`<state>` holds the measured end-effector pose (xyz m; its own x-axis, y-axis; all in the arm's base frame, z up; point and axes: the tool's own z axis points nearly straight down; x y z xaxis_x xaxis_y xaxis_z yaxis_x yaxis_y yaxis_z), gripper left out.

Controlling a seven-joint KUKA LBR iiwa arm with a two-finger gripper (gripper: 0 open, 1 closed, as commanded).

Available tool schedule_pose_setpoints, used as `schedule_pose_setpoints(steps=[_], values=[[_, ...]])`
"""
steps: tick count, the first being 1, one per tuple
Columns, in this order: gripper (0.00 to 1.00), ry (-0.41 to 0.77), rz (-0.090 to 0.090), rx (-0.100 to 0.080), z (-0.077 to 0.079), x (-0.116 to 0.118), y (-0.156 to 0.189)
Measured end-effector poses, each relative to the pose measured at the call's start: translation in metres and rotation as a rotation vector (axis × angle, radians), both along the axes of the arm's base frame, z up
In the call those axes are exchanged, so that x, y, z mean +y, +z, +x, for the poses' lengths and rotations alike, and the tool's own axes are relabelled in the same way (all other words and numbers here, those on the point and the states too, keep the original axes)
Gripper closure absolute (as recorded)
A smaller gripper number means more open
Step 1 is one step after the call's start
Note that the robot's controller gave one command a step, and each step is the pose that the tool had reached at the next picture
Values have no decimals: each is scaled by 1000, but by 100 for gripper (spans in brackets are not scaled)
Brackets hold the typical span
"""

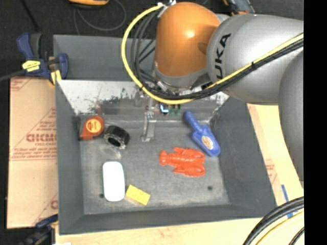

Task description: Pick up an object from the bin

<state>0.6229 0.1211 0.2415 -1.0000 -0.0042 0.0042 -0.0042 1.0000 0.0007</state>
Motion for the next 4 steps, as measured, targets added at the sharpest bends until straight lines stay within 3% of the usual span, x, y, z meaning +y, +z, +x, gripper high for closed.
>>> schedule_pose_setpoints(steps=[1,2,3,4], values=[[0,-2,1,-9,1,-1,5],[0,54,0,-15,-6,-10,-29],[0,0,0,-7,-7,-28,-67],[0,10,-1,-8,-7,-18,-95]])
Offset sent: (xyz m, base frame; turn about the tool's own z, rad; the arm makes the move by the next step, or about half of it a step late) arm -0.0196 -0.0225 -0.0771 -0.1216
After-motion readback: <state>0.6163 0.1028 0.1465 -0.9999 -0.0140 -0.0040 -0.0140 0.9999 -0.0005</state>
